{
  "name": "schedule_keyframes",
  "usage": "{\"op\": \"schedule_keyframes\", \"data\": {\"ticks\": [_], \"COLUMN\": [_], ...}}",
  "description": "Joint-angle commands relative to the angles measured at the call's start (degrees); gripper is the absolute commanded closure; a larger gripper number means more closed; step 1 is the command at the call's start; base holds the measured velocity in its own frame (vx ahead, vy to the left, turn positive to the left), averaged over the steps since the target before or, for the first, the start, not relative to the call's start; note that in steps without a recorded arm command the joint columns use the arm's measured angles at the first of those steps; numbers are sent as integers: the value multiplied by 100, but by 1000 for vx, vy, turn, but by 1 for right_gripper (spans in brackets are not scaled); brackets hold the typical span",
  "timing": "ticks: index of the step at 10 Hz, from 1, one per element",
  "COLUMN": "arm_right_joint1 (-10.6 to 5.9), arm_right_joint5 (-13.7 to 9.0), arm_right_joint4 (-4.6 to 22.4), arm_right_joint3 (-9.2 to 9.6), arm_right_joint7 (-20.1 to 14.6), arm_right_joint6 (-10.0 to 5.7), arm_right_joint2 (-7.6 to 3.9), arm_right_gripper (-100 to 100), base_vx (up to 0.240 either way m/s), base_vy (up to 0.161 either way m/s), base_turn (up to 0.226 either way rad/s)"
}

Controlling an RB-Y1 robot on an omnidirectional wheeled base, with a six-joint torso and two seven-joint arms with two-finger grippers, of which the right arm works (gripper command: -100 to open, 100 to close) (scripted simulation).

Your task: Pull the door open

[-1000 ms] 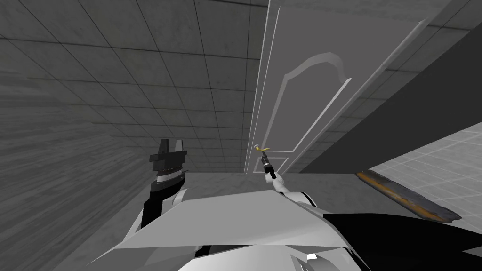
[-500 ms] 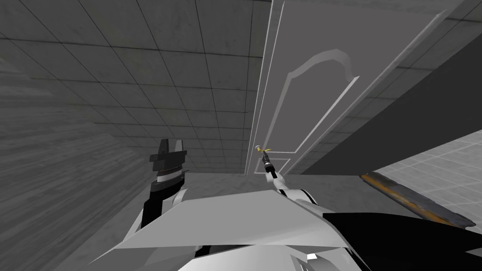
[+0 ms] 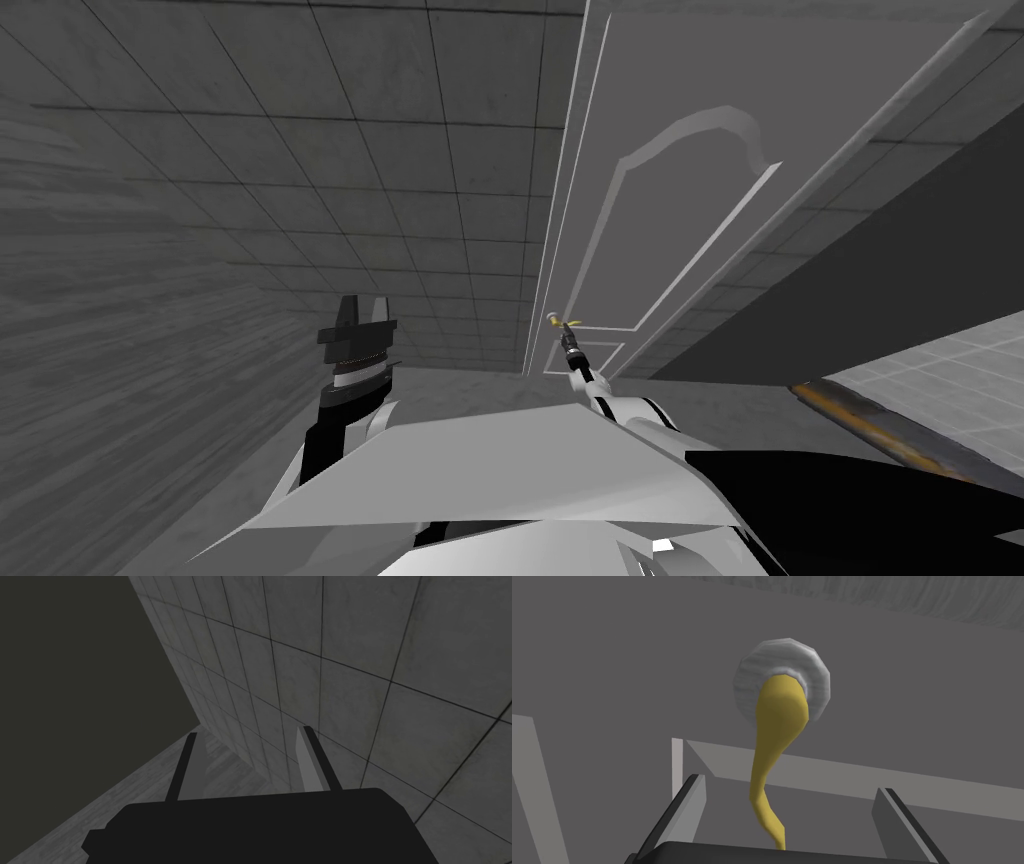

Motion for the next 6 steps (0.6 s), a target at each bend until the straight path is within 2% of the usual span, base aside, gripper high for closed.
{"op": "schedule_keyframes", "data": {"ticks": [1, 2, 3, 4, 5, 6], "arm_right_joint1": [125, 232, 232, 313, 346, 346], "arm_right_joint5": [2, -39, -39, -70, -83, -83], "arm_right_joint4": [-236, -201, -201, -174, -164, -29], "arm_right_joint3": [7, -38, -38, -72, -85, -85], "arm_right_joint7": [-56, -191, -191, -294, -335, -335], "arm_right_joint6": [130, 53, 53, -6, -30, -30], "arm_right_joint2": [-23, -202, -202, -340, -396, -396], "arm_right_gripper": [-100, -100, -100, -100, -100, -100], "base_vx": [73, 99, 119, 145, 194, 137], "base_vy": [12, 24, 23, 24, 19, 3], "base_turn": [-31, 188, 88, 111, 122, 25]}}
